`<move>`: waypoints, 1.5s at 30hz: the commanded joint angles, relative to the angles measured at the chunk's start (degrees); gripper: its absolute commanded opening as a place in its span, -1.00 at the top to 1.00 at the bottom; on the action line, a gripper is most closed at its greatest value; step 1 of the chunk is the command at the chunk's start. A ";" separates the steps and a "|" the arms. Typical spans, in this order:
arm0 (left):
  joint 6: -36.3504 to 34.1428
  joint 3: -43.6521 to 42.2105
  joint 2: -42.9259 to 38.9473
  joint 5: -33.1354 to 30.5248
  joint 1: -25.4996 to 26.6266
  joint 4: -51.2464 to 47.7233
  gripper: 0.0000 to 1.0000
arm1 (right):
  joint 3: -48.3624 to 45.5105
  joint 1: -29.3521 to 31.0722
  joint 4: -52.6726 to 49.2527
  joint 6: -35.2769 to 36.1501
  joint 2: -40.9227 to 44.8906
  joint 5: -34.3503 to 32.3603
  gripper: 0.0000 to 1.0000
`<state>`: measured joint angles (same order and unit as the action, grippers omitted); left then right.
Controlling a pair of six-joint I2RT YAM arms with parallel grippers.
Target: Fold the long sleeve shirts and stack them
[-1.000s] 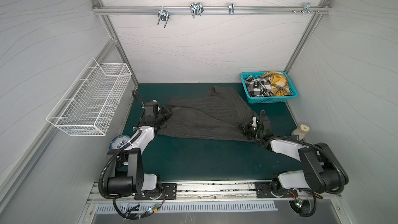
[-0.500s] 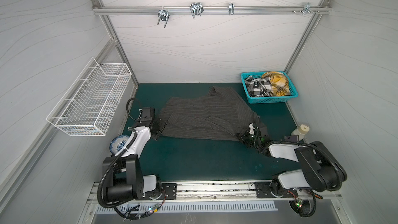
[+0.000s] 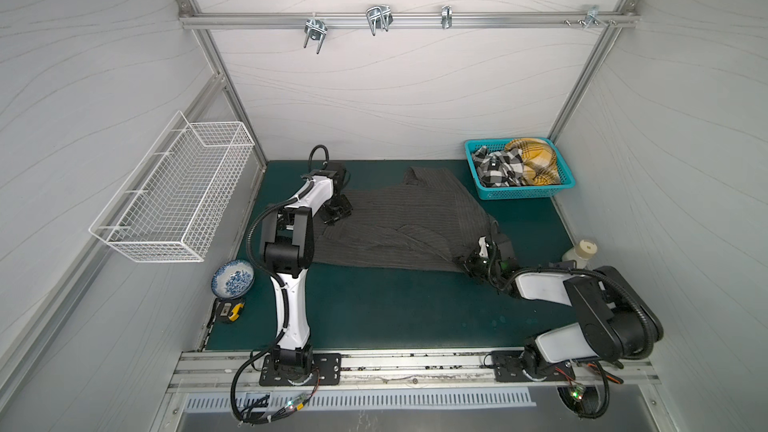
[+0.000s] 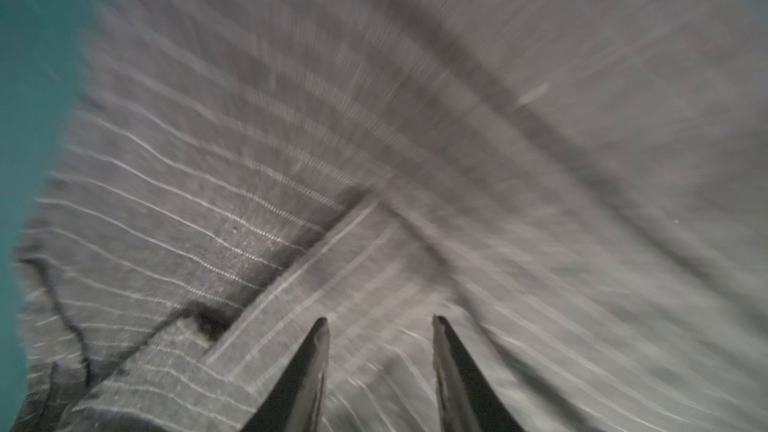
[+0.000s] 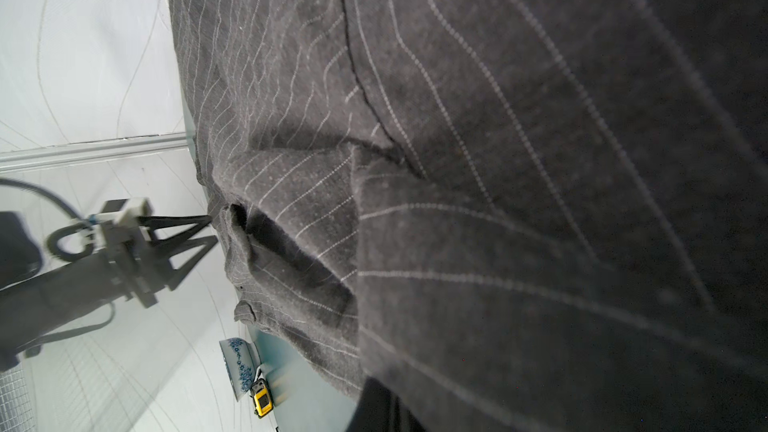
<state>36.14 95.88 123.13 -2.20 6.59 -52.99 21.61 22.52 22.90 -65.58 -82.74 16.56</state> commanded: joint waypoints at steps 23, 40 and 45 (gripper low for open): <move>1.98 10.47 9.92 -7.03 4.66 -6.55 0.54 | 0.64 -0.88 0.02 2.48 -1.33 2.23 1.00; 0.07 10.17 3.50 -8.83 5.45 -6.25 0.57 | -0.95 -3.30 1.17 1.51 -1.70 3.22 1.00; 0.78 7.91 5.07 -7.40 5.47 -6.05 0.33 | -0.86 -3.54 1.02 1.42 -1.37 3.26 1.00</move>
<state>36.27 103.77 127.13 -9.80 11.84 -58.30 21.37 19.38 23.57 -63.51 -84.16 19.62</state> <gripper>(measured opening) 0.311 0.046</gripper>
